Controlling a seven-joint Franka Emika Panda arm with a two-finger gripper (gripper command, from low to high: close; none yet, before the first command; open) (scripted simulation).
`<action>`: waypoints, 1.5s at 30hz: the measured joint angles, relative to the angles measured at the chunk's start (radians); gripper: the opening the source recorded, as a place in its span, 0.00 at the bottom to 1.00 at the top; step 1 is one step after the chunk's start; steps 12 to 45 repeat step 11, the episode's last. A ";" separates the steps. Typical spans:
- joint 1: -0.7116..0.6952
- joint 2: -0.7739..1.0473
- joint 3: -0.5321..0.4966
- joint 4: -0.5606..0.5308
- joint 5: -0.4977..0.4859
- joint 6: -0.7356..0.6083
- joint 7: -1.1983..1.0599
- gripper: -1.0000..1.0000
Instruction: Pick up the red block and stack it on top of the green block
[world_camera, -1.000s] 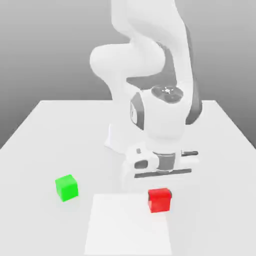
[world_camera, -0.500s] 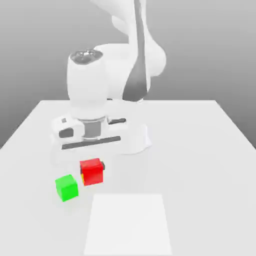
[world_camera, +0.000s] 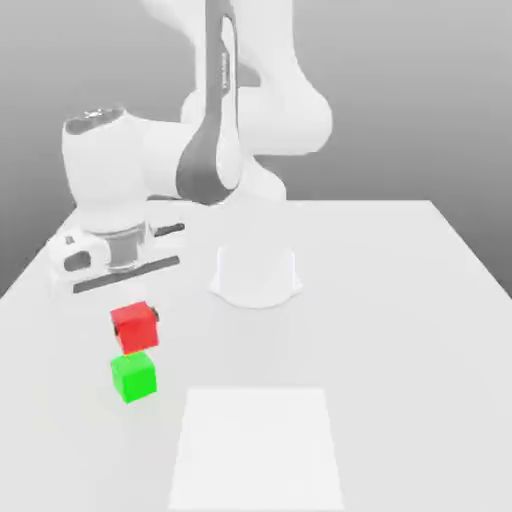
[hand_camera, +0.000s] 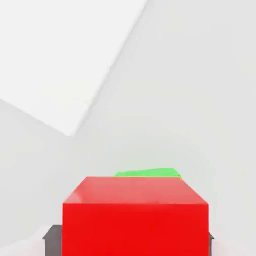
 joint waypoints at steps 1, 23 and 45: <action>0.009 0.012 -0.003 0.000 0.020 0.008 -0.014 0.00; 0.065 0.116 -0.012 0.006 0.177 0.079 -0.122 0.00; 0.065 0.116 -0.012 0.006 0.177 0.079 -0.122 0.00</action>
